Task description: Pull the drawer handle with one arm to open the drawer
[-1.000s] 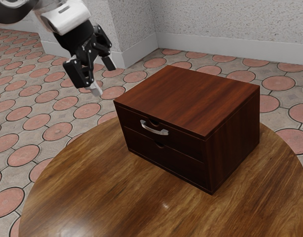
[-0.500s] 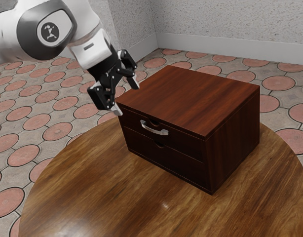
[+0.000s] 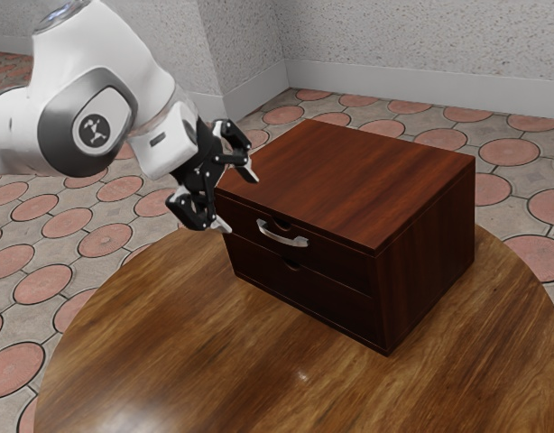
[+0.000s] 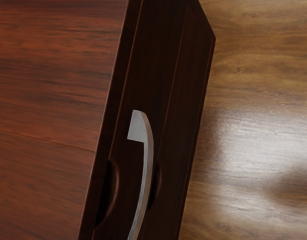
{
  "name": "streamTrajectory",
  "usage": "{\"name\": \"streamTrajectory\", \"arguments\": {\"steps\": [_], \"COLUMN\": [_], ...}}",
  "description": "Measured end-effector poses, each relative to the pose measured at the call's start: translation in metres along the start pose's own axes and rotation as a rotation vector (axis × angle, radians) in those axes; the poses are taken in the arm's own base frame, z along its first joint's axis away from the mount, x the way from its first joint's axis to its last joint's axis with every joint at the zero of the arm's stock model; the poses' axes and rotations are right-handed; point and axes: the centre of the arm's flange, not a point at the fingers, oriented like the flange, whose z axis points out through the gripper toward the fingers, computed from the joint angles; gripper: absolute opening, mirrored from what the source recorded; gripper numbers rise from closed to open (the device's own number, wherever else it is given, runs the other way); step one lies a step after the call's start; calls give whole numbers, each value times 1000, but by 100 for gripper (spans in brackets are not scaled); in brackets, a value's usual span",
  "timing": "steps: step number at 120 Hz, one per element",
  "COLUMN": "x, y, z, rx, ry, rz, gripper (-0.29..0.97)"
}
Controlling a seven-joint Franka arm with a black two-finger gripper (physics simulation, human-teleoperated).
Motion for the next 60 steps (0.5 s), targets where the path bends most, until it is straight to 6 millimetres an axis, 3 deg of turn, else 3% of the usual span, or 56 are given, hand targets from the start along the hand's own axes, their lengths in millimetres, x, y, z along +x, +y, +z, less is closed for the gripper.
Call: {"name": "streamTrajectory", "arguments": {"steps": [34, 60], "x": [15, 10], "y": [9, 20], "z": [18, 23], "rx": [48, 58], "ry": [5, -3], "rz": [67, 87], "gripper": [56, 55]}}
